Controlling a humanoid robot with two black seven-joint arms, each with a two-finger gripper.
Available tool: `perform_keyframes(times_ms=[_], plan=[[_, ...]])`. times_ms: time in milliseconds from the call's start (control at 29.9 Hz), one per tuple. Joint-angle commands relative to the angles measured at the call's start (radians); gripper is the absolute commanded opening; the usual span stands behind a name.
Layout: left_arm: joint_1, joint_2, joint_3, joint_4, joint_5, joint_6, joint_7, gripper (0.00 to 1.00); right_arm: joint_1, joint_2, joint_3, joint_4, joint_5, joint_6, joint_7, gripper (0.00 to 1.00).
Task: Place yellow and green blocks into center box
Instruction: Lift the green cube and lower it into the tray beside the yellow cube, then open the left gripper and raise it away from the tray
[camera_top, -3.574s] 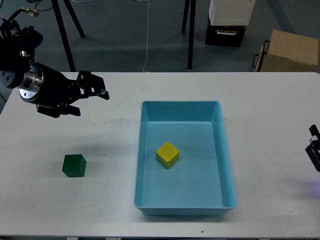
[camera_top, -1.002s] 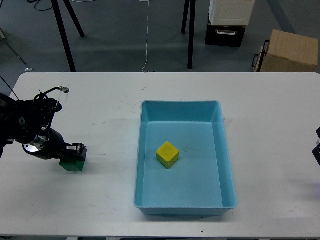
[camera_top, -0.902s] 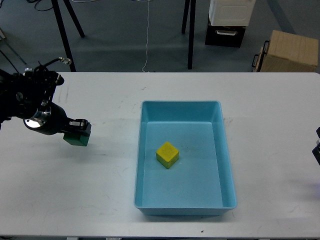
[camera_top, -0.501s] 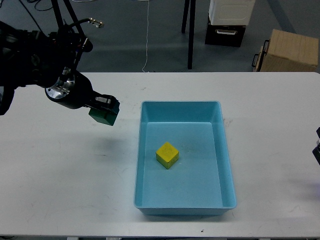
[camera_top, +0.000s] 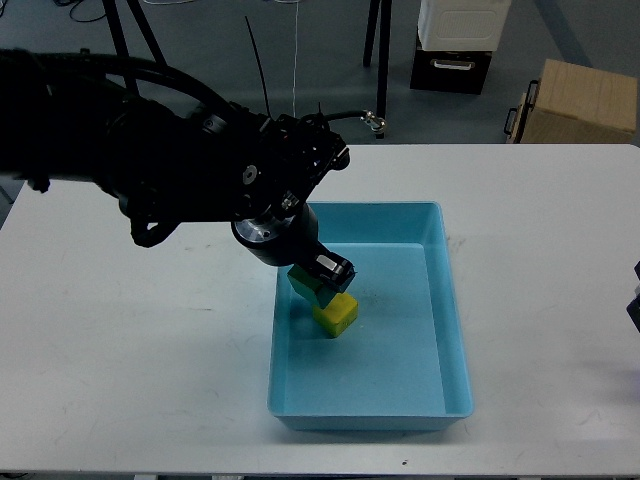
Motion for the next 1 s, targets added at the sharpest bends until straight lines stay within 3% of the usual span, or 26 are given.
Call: perform_keyframes(times_ms=[0,134,234,468,768,969], plan=[[0.040,0.000,0.000,0.049,-0.001,0.000,0.001,0.20,-0.003,0.000,0.000,0.000,0.000,0.000,0.000,1.00],[0.080,0.000,0.000,0.087,-0.003,0.000,-0.001,0.33,-0.003,0.000,0.001,-0.002,-0.002,0.000,0.000,1.00],[0.123,0.000,0.000,0.120,-0.005,0.000,-0.002,0.58,-0.003,0.000,0.001,-0.005,-0.002,0.000,0.000,1.00],[0.140,0.000,-0.011,0.121,-0.037,0.000,-0.004,0.80,-0.003,0.000,0.003,-0.023,-0.002,0.000,0.000,1.00],[0.126,0.000,-0.066,0.129,-0.057,0.000,-0.002,0.94,-0.002,0.000,0.003,-0.021,-0.003,0.000,-0.001,1.00],[0.131,0.000,-0.306,0.247,-0.306,0.000,-0.010,1.00,0.013,-0.006,0.007,-0.021,-0.011,0.000,0.000,1.00]])
